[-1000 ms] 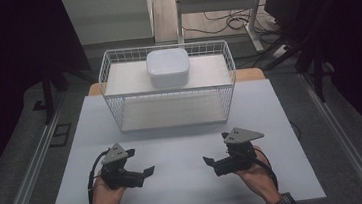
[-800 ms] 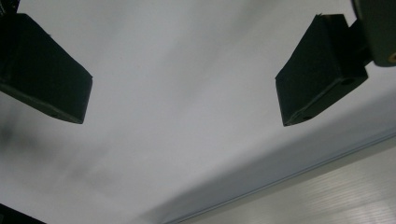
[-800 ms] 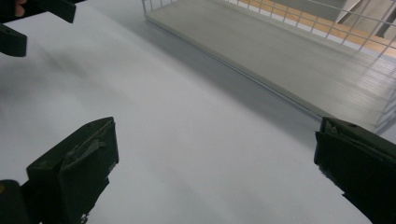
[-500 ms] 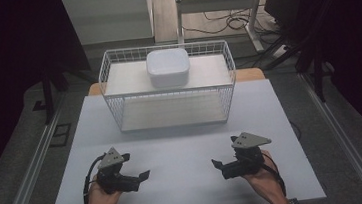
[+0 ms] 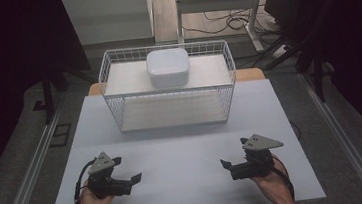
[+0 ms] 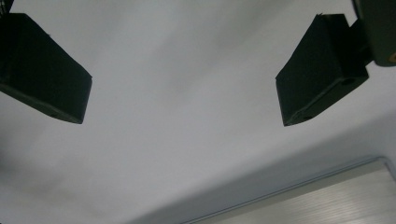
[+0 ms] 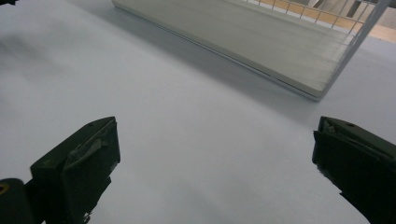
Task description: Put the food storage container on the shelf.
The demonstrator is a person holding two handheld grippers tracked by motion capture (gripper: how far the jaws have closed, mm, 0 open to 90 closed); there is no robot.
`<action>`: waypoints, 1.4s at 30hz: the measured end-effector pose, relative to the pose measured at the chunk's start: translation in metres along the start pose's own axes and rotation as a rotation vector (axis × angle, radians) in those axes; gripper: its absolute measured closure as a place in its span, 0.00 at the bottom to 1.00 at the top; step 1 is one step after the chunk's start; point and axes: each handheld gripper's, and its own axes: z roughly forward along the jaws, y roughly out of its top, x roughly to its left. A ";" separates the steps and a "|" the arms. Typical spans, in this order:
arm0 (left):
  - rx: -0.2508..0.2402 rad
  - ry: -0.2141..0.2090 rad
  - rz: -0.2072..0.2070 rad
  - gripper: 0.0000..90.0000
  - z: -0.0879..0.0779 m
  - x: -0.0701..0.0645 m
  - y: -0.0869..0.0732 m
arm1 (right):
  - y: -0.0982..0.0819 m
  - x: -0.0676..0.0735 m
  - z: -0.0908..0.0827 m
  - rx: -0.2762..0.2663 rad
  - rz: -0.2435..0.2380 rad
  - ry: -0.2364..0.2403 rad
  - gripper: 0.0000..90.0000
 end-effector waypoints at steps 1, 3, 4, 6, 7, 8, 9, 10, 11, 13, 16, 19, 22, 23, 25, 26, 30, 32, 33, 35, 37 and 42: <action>0.001 0.003 -0.001 0.04 -0.001 0.001 -0.001 | -0.001 0.000 -0.001 0.002 0.002 -0.003 0.01; 0.002 0.005 -0.005 0.04 -0.003 0.001 -0.002 | -0.002 -0.001 -0.002 0.002 0.002 -0.006 0.01; 0.002 0.008 -0.007 0.04 -0.004 0.002 -0.004 | -0.004 -0.002 -0.003 0.004 0.003 -0.011 0.01; 0.006 0.017 -0.013 0.04 -0.007 0.003 -0.007 | -0.007 -0.003 -0.006 0.007 0.010 -0.020 0.01; 0.006 0.020 -0.014 0.04 -0.008 0.004 -0.008 | -0.009 -0.004 -0.007 0.007 0.015 -0.024 0.01; 0.006 0.020 -0.014 0.04 -0.008 0.004 -0.008 | -0.009 -0.004 -0.007 0.007 0.015 -0.024 0.01; 0.008 0.025 -0.019 0.04 -0.010 0.005 -0.011 | -0.012 -0.005 -0.009 0.008 0.021 -0.031 0.00; 0.008 0.030 -0.022 0.04 -0.012 0.006 -0.013 | -0.013 -0.006 -0.010 0.009 0.025 -0.033 0.00; 0.009 0.032 -0.024 0.04 -0.013 0.006 -0.014 | -0.015 -0.007 -0.012 0.010 0.028 -0.037 0.00; 0.009 0.035 -0.028 0.03 -0.014 0.007 -0.015 | -0.016 -0.007 -0.013 0.012 0.032 -0.039 0.00; 0.011 0.042 -0.036 0.03 -0.017 0.009 -0.020 | -0.020 -0.009 -0.016 0.018 0.042 -0.047 0.00; 0.014 0.052 -0.048 0.03 -0.021 0.011 -0.026 | -0.026 -0.011 -0.019 0.026 0.058 -0.055 0.00; 0.014 0.057 -0.052 0.03 -0.024 0.012 -0.029 | -0.028 -0.011 -0.021 0.028 0.062 -0.060 0.00; 0.014 0.059 -0.056 0.03 -0.025 0.013 -0.030 | -0.030 -0.011 -0.022 0.029 0.064 -0.065 0.00; 0.014 0.064 -0.064 0.03 -0.028 0.014 -0.034 | -0.035 -0.011 -0.025 0.035 0.077 -0.073 0.00; 0.014 0.064 -0.064 0.03 -0.028 0.014 -0.034 | -0.036 -0.011 -0.026 0.038 0.079 -0.075 0.00; 0.018 0.064 -0.073 0.03 -0.031 0.014 -0.040 | -0.043 -0.011 -0.028 0.052 0.094 -0.082 0.00; 0.026 0.065 -0.076 0.03 -0.031 0.014 -0.042 | -0.046 -0.011 -0.029 0.057 0.100 -0.081 0.00; 0.033 0.070 -0.075 0.03 -0.032 0.013 -0.044 | -0.049 -0.011 -0.030 0.066 0.110 -0.080 0.00; 0.042 0.075 -0.078 0.03 -0.033 0.013 -0.046 | -0.053 -0.011 -0.030 0.079 0.119 -0.076 0.00; 0.050 0.075 -0.084 0.03 -0.033 0.013 -0.049 | -0.057 -0.010 -0.030 0.096 0.127 -0.070 0.00; 0.045 0.069 -0.101 0.03 -0.035 0.015 -0.051 | -0.063 -0.010 -0.031 0.135 0.134 -0.067 0.00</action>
